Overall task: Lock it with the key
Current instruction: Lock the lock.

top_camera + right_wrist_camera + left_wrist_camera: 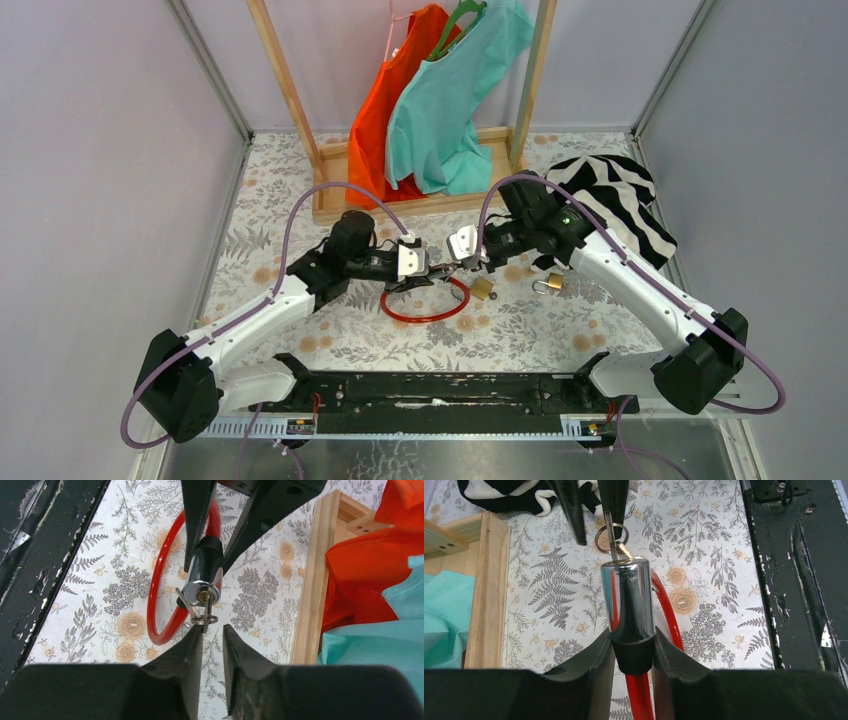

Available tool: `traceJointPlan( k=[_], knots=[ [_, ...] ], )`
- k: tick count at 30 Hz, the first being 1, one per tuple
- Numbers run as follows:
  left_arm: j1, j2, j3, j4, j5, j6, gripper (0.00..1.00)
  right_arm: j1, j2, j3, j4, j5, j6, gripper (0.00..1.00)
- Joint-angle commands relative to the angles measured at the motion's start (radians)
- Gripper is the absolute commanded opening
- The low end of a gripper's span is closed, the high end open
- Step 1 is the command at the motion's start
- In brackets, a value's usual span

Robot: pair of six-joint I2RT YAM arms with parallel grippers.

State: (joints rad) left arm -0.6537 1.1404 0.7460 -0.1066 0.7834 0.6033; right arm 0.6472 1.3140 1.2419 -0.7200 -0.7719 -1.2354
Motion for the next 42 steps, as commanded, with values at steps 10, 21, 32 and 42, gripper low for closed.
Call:
traceJointPlan(
  k=[10, 21, 32, 42],
  knots=[
    [-0.001, -0.01, -0.009, -0.069, 0.031, 0.008, 0.0, -0.008, -0.073, 0.068, -0.082, 0.002, 0.161, 0.54],
    [-0.001, -0.013, -0.005, -0.068, 0.029, 0.006, 0.0, -0.008, -0.064, 0.077, 0.089, -0.055, 0.667, 0.52],
    [-0.001, -0.008, -0.004, -0.068, 0.022, 0.009, 0.0, 0.034, 0.0, 0.061, 0.079, 0.022, 0.741, 0.47],
    [-0.001, -0.01, -0.008, -0.068, 0.021, 0.01, 0.0, 0.055, -0.014, 0.027, 0.087, 0.063, 0.685, 0.19]
  ],
)
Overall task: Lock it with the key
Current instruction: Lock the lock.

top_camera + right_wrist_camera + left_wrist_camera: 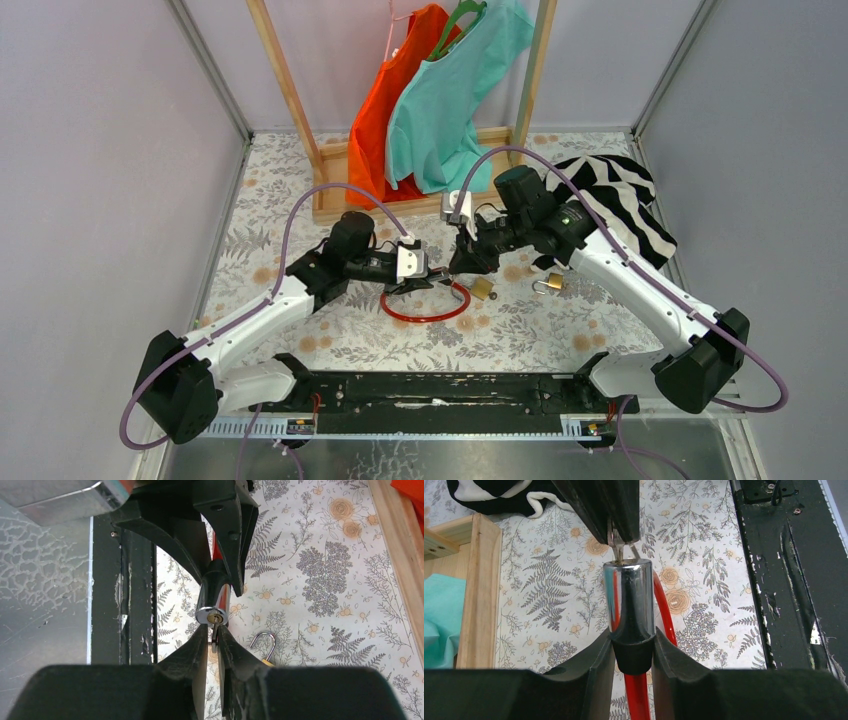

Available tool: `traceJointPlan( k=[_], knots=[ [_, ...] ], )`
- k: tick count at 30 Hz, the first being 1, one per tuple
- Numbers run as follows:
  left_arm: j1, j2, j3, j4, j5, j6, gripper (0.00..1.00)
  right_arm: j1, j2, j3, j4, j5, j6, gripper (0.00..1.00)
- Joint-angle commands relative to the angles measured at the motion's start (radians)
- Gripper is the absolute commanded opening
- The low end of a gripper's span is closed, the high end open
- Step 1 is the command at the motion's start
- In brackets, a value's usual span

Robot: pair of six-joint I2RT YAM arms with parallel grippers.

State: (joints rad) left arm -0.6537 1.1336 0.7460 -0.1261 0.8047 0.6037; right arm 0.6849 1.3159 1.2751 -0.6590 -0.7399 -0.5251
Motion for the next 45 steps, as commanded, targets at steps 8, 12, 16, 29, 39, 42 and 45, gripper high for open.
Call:
traceJointPlan(
  k=[8, 12, 16, 29, 39, 42, 45],
  knots=[
    [-0.001, -0.003, -0.011, -0.049, 0.002, 0.01, 0.0, 0.03, -0.013, -0.022, 0.025, 0.089, -0.086, 0.18],
    [-0.001, -0.002, -0.015, -0.049, 0.003, 0.009, 0.0, 0.042, -0.032, -0.037, 0.022, 0.105, -0.173, 0.1],
    [-0.001, 0.002, -0.015, -0.048, 0.013, 0.002, 0.0, 0.053, -0.066, -0.066, 0.036, 0.118, -0.308, 0.04],
    [0.006, 0.008, -0.021, -0.054, 0.028, -0.012, 0.0, 0.057, -0.122, -0.066, 0.022, 0.24, -0.593, 0.0],
    [0.006, 0.004, -0.017, -0.096, 0.012, 0.035, 0.0, 0.057, -0.133, -0.045, -0.002, 0.342, -0.544, 0.0],
    [0.006, -0.004, -0.02, -0.109, 0.005, 0.054, 0.0, 0.056, -0.134, -0.031, -0.029, 0.371, -0.54, 0.0],
    [0.007, -0.01, -0.019, -0.119, -0.004, 0.065, 0.0, 0.056, -0.135, -0.02, -0.057, 0.382, -0.537, 0.0]
  ],
)
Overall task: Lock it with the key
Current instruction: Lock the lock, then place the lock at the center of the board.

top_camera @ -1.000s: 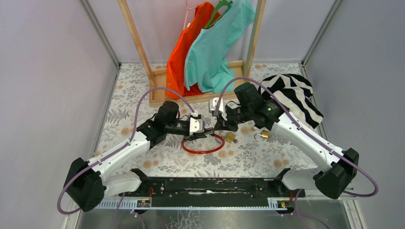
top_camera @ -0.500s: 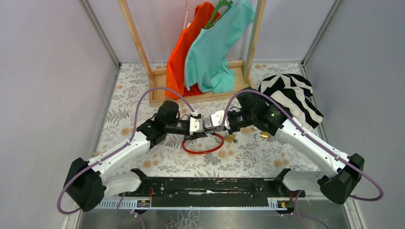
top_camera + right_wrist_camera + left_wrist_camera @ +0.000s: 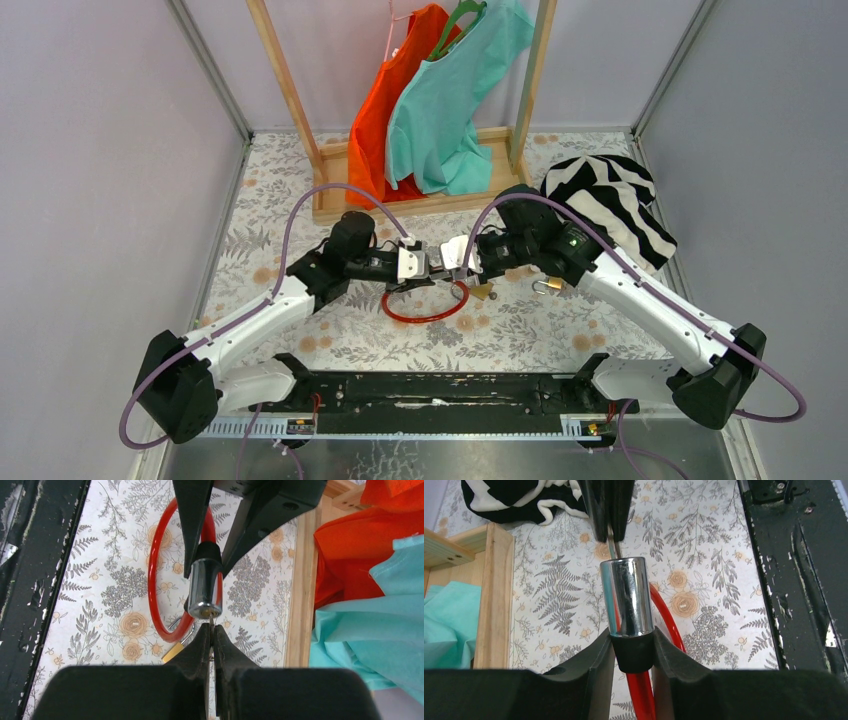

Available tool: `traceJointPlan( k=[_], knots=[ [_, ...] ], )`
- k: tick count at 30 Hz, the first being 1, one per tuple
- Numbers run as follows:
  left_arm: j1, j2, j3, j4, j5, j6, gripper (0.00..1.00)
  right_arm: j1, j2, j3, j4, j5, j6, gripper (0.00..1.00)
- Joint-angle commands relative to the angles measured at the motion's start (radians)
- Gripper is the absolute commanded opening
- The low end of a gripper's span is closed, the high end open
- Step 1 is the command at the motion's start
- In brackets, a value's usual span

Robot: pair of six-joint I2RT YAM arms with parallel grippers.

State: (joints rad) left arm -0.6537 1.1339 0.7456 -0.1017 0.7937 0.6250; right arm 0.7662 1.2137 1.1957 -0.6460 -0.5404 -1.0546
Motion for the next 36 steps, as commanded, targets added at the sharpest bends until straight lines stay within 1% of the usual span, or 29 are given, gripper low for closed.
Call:
traceJointPlan(
  k=[1, 6, 14, 17, 19, 20, 23, 26, 28, 30, 34, 36],
  knots=[
    [0.006, -0.01, -0.019, -0.144, 0.004, 0.045, 0.0, -0.025, -0.034, 0.062, -0.079, 0.185, -0.008, 0.0],
    [0.006, -0.014, -0.023, -0.15, -0.008, 0.062, 0.0, -0.028, -0.044, 0.067, -0.112, 0.205, -0.006, 0.0],
    [0.021, -0.034, -0.009, -0.156, -0.022, 0.051, 0.0, -0.053, -0.07, 0.085, -0.156, 0.18, 0.012, 0.0],
    [0.043, -0.049, 0.012, -0.151, -0.026, 0.004, 0.0, -0.08, -0.088, 0.088, -0.142, 0.138, 0.061, 0.0],
    [0.068, -0.061, 0.033, -0.141, -0.038, -0.047, 0.0, -0.086, -0.103, 0.077, -0.119, 0.11, 0.118, 0.0],
    [0.082, -0.066, 0.046, -0.137, -0.05, -0.1, 0.0, -0.085, -0.11, 0.069, -0.1, 0.1, 0.149, 0.0],
    [0.135, -0.077, 0.089, -0.144, -0.078, -0.211, 0.0, -0.085, -0.12, 0.039, -0.048, 0.084, 0.24, 0.0],
    [0.205, -0.087, 0.12, -0.16, -0.074, -0.294, 0.0, -0.085, -0.114, 0.006, -0.029, 0.066, 0.255, 0.0],
    [0.272, -0.088, 0.135, -0.167, -0.047, -0.356, 0.0, -0.085, -0.111, -0.016, -0.012, 0.046, 0.263, 0.0],
    [0.353, -0.09, 0.144, -0.169, -0.022, -0.423, 0.0, -0.085, -0.109, -0.04, 0.019, 0.021, 0.305, 0.0],
    [0.493, -0.071, 0.147, -0.203, 0.014, -0.498, 0.0, -0.085, -0.08, -0.055, 0.025, -0.069, 0.375, 0.0],
    [0.549, -0.044, 0.132, -0.181, 0.046, -0.558, 0.0, -0.085, -0.064, -0.073, 0.041, -0.109, 0.379, 0.0]
  ],
)
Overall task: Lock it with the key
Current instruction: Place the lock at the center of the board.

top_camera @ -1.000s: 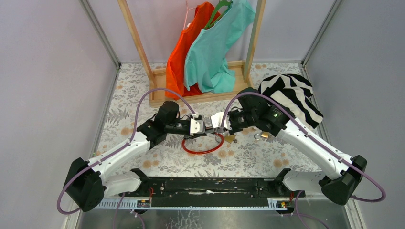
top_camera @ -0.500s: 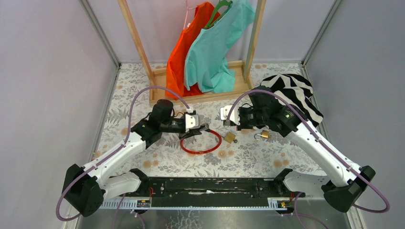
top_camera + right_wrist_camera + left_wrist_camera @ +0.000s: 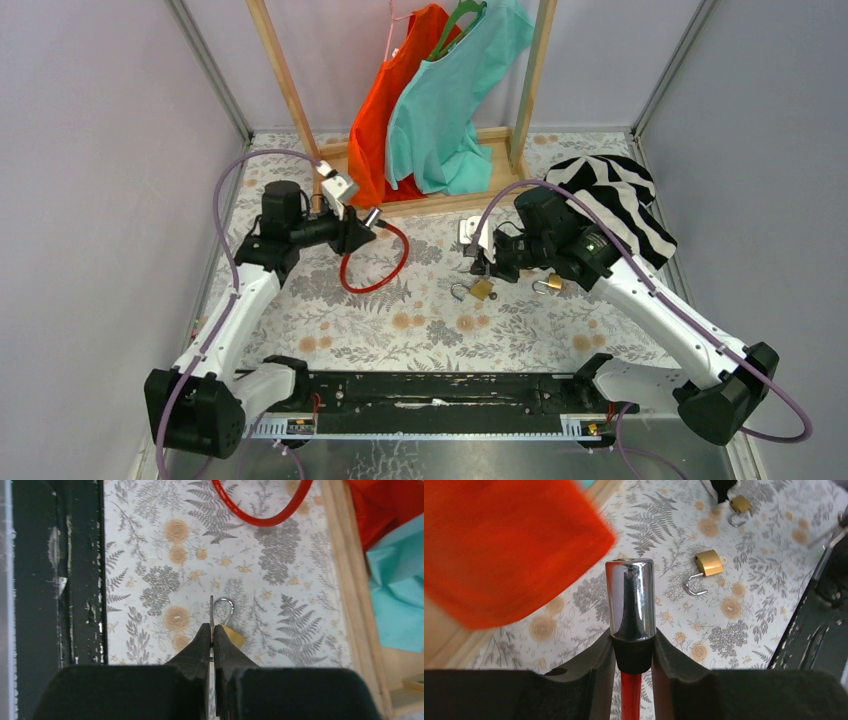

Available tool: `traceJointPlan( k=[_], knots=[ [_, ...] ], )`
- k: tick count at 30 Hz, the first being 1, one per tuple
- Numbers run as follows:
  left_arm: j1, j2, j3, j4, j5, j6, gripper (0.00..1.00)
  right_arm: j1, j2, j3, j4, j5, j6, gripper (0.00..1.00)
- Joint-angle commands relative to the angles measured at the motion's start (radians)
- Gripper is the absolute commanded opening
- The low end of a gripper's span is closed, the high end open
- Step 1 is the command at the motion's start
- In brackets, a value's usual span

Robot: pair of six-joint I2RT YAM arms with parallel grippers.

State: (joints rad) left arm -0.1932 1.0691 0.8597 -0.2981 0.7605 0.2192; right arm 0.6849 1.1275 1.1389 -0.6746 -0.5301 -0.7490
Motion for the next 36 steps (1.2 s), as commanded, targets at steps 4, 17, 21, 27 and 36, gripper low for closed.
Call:
traceJointPlan(
  k=[4, 17, 21, 27, 36],
  knots=[
    [0.201, 0.101, -0.018, 0.128, 0.146, -0.307, 0.0, -0.001, 0.03, -0.093, 0.167, -0.176, 0.12, 0.0],
    [0.32, 0.425, -0.006, 0.197, 0.121, -0.423, 0.23, 0.007, 0.098, -0.12, 0.212, -0.249, 0.148, 0.0],
    [0.322, 0.49, 0.012, 0.177, 0.087, -0.371, 0.32, 0.008, 0.165, -0.074, 0.192, -0.254, 0.143, 0.0],
    [0.321, 0.553, -0.004, 0.21, 0.037, -0.333, 0.44, 0.02, 0.249, -0.058, 0.223, -0.282, 0.164, 0.0],
    [0.321, 0.608, -0.006, 0.209, -0.022, -0.305, 0.58, 0.043, 0.367, 0.0, 0.225, -0.286, 0.179, 0.0]
  ],
)
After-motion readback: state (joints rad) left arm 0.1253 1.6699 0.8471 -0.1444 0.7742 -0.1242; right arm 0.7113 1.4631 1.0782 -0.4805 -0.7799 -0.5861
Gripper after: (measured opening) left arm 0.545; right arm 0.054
